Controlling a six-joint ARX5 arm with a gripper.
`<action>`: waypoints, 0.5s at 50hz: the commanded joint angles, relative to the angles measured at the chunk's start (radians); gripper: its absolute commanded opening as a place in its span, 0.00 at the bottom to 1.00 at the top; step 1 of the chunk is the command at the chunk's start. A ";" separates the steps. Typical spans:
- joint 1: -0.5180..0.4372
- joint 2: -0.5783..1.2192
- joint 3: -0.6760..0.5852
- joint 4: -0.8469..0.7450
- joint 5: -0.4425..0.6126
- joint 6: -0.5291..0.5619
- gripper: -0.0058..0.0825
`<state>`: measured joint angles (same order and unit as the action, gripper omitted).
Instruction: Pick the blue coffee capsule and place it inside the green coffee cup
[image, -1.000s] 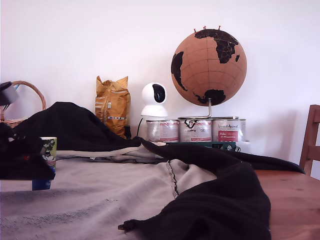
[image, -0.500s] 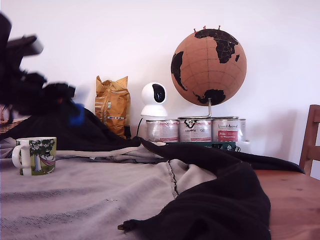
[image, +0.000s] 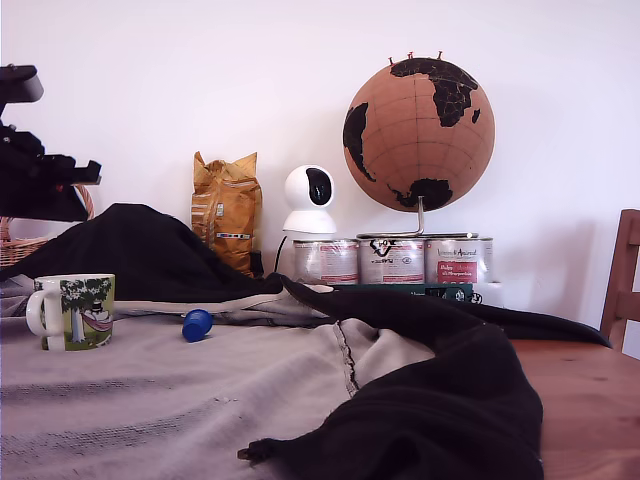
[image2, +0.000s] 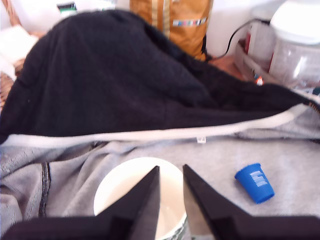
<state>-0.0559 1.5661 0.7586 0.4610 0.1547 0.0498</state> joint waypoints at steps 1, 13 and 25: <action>0.005 -0.003 -0.001 0.006 0.012 0.004 0.19; -0.034 -0.003 0.001 0.009 0.186 -0.082 0.19; -0.137 -0.001 0.018 0.010 0.114 -0.190 0.44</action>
<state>-0.1776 1.5661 0.7593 0.4610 0.2943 -0.1123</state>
